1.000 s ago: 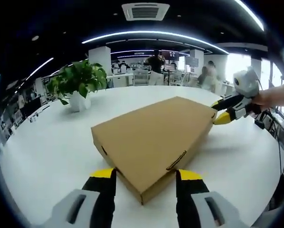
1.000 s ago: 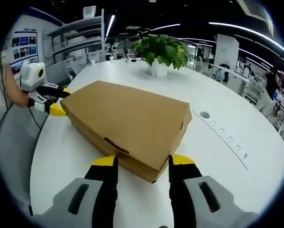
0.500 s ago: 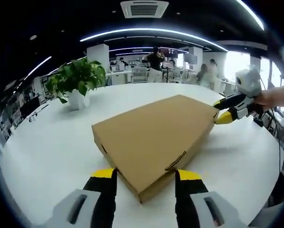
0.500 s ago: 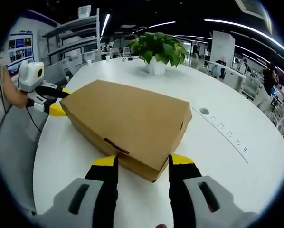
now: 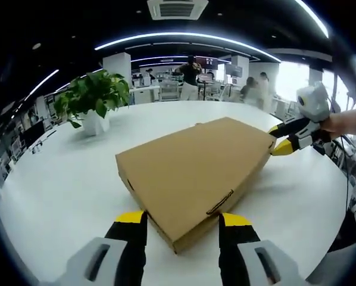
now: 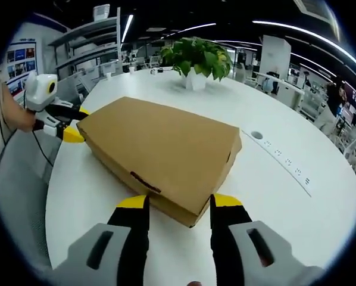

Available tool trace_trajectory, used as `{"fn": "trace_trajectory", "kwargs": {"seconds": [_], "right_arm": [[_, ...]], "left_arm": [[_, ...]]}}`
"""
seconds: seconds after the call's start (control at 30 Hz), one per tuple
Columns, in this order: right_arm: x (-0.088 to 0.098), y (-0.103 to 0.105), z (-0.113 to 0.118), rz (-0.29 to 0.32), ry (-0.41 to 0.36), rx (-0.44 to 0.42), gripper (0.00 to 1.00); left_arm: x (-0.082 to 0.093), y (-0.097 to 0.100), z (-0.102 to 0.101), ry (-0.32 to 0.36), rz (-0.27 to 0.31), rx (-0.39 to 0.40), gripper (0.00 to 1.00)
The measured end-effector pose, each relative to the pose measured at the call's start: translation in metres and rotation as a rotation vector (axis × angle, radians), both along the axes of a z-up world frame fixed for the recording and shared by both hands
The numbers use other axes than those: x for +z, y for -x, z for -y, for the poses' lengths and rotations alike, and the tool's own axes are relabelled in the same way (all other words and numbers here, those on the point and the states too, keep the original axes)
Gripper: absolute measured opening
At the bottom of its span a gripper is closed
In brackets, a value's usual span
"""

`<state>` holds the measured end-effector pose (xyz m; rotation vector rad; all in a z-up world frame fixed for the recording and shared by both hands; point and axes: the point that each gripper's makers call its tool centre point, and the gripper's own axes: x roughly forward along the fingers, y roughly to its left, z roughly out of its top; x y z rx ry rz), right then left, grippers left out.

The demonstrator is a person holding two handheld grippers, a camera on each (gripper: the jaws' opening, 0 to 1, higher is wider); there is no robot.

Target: Operate the shoe box by opening the lid, removing the specified soft item, and placing it in the target area until the item is outside and the box remains undamaged.

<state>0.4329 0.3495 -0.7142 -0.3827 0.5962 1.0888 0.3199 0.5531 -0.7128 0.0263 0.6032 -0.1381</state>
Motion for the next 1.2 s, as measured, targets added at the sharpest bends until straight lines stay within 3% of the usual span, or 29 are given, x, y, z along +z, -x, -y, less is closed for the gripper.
{"fn": "trace_trajectory", "kwargs": {"seconds": [1.2], "right_arm": [[-0.002, 0.046, -0.026, 0.031, 0.036, -0.105, 0.34]], "left_arm": [[0.0, 0.015, -0.042, -0.002, -0.047, -0.138, 0.47]]}}
